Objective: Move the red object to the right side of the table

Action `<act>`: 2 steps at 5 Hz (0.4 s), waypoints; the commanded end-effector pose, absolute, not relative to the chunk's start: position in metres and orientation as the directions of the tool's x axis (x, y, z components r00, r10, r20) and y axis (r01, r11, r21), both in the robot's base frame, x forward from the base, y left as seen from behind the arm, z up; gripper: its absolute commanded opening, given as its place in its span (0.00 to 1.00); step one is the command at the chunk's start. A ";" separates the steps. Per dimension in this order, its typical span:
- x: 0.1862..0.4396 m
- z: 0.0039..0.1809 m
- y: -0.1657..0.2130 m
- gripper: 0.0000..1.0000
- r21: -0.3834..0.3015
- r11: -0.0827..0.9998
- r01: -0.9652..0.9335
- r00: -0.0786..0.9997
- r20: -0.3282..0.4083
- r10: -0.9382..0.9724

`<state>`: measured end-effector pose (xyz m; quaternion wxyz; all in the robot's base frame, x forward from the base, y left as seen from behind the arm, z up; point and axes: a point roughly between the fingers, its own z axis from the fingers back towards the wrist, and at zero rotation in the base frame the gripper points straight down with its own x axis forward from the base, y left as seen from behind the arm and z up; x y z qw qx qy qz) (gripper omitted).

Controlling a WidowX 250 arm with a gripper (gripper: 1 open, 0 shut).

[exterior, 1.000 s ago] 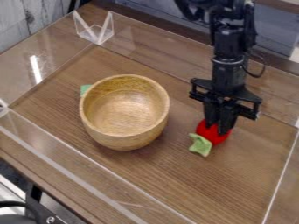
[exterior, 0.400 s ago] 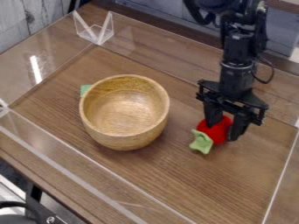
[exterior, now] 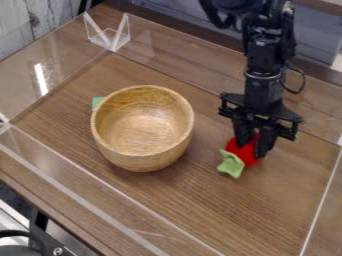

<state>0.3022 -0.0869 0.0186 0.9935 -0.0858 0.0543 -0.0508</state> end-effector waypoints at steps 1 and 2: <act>0.293 0.016 -0.092 1.00 -0.153 0.982 0.107 0.981 -0.146 -0.130; 0.292 0.021 -0.099 0.00 -0.147 0.980 0.132 0.976 -0.152 -0.154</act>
